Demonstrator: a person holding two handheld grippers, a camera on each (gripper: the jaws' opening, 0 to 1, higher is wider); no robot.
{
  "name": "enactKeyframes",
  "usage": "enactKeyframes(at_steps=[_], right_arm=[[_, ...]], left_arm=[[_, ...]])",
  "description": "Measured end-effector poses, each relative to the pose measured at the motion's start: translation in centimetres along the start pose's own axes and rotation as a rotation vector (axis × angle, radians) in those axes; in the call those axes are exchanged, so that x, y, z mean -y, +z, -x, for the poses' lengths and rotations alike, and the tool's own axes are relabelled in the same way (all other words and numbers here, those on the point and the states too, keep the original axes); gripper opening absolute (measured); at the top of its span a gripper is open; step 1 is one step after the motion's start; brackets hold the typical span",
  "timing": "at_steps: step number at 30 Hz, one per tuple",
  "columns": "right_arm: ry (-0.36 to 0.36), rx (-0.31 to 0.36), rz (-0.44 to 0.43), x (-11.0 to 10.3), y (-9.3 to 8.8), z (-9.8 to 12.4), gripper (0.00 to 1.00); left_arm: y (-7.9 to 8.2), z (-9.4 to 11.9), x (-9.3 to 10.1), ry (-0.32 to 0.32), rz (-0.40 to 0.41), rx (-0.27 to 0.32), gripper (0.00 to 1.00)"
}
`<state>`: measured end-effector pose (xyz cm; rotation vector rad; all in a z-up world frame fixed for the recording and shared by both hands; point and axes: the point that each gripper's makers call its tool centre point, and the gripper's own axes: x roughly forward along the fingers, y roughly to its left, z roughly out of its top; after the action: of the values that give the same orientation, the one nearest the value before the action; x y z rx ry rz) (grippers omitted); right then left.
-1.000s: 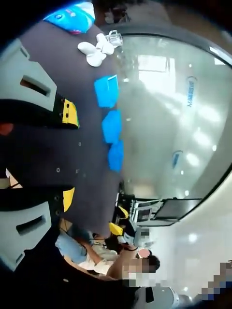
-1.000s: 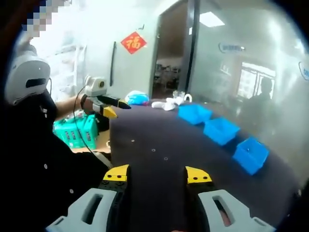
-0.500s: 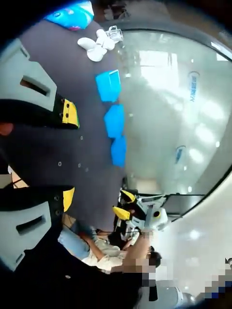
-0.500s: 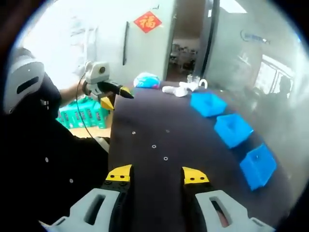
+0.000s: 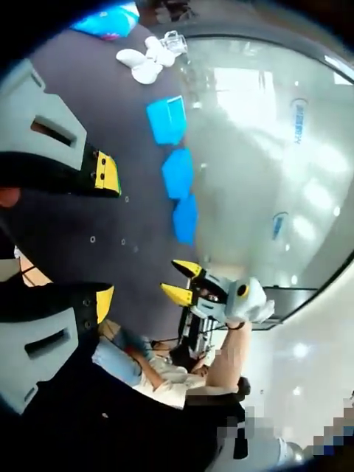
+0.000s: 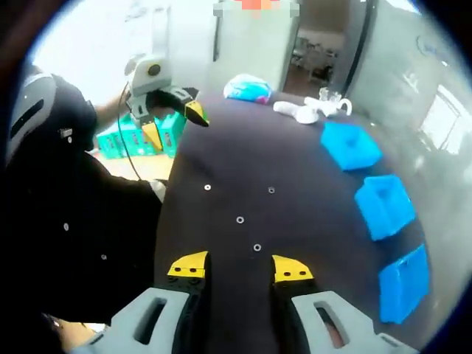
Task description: Sort the screws, nuts, and washers into the corresponding bins
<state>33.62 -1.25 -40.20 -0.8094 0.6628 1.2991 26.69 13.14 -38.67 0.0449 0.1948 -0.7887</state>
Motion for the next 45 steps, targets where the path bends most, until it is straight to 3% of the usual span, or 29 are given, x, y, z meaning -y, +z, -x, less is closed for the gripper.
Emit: enactKeyframes(at_steps=[6, 16, 21, 45], right_arm=[[0.05, -0.054, 0.051, 0.2, 0.1, -2.0, 0.24], [0.088, -0.147, 0.081, 0.4, -1.2, -4.8, 0.19], [0.101, -0.166, 0.079, 0.6, -1.3, -5.3, 0.14], [0.144, -0.207, 0.013, 1.1, -2.7, -6.9, 0.1]], left_arm=[[-0.1, -0.2, 0.3, -0.004, -0.011, -0.012, 0.43], [0.0, 0.1, 0.6, 0.0, -0.007, -0.008, 0.43], [-0.2, 0.3, 0.7, 0.004, -0.003, -0.01, 0.43], [-0.5, 0.5, 0.6, 0.007, 0.03, 0.001, 0.42]])
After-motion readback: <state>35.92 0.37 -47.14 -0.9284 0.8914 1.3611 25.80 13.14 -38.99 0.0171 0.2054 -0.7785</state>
